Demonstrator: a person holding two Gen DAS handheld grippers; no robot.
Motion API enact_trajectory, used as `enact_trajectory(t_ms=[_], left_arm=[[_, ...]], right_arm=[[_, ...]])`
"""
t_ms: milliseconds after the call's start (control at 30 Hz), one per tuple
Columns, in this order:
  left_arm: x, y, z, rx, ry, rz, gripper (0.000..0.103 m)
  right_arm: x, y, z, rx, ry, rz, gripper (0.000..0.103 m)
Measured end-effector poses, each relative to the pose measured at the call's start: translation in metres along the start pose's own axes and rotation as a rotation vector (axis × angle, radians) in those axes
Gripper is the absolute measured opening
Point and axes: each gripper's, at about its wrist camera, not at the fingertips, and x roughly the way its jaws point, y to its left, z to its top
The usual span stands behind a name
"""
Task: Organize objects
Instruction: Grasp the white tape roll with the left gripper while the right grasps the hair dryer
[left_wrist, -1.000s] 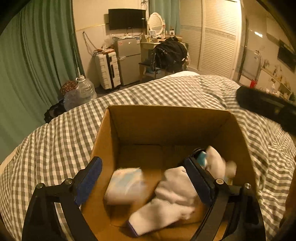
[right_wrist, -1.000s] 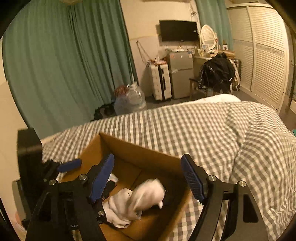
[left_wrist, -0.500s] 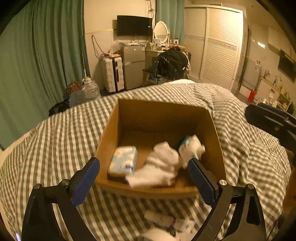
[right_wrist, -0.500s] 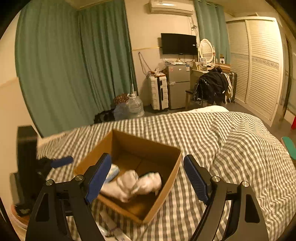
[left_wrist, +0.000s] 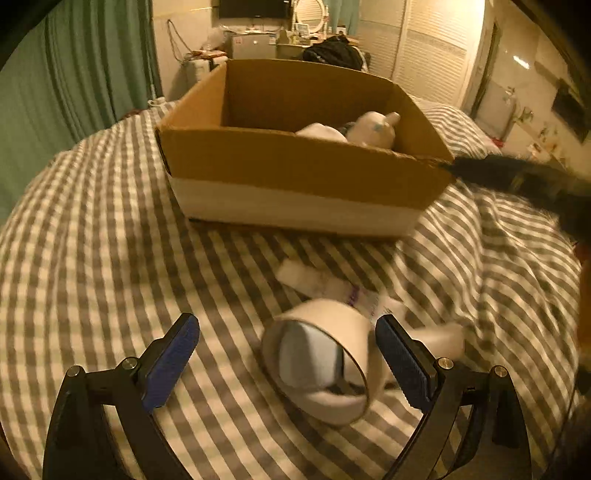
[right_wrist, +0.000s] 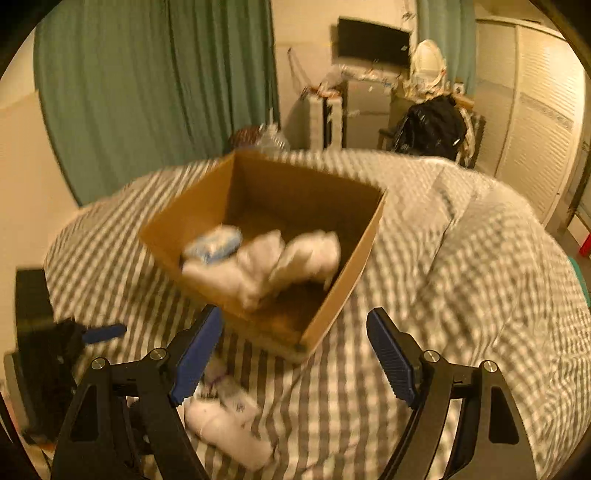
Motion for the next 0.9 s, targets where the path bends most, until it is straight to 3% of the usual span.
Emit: enact_trajectory(t_ms=[233, 433, 533, 567, 600, 767, 900], left_arm=[[0.018, -0.012, -0.005, 0.058, 0.057, -0.064, 0.101], [0.046, -0.011, -0.002, 0.013, 0.156, -0.149, 0.102], [0.048, -0.009, -0.002, -0.007, 0.162, -0.177, 0.097], [0.047, -0.009, -0.002, -0.013, 0.162, -0.204, 0.086], [0.046, -0.01, -0.002, -0.017, 0.164, -0.215, 0.086], [0.038, -0.012, -0.004, -0.015, 0.149, -0.174, 0.086], [0.015, 0.001, 0.002, -0.05, 0.08, -0.081, 0.086]], right_arm=[[0.037, 0.008, -0.048, -0.035, 0.156, -0.011, 0.08], [0.038, 0.007, -0.053, -0.032, 0.159, 0.003, 0.08], [0.036, 0.006, -0.054, -0.025, 0.157, 0.002, 0.08], [0.034, 0.005, -0.053, -0.021, 0.156, 0.001, 0.08], [0.034, 0.005, -0.053, -0.018, 0.154, 0.0, 0.08], [0.03, 0.005, -0.053, -0.004, 0.146, 0.002, 0.08], [0.028, 0.006, -0.058, -0.002, 0.151, 0.003, 0.08]])
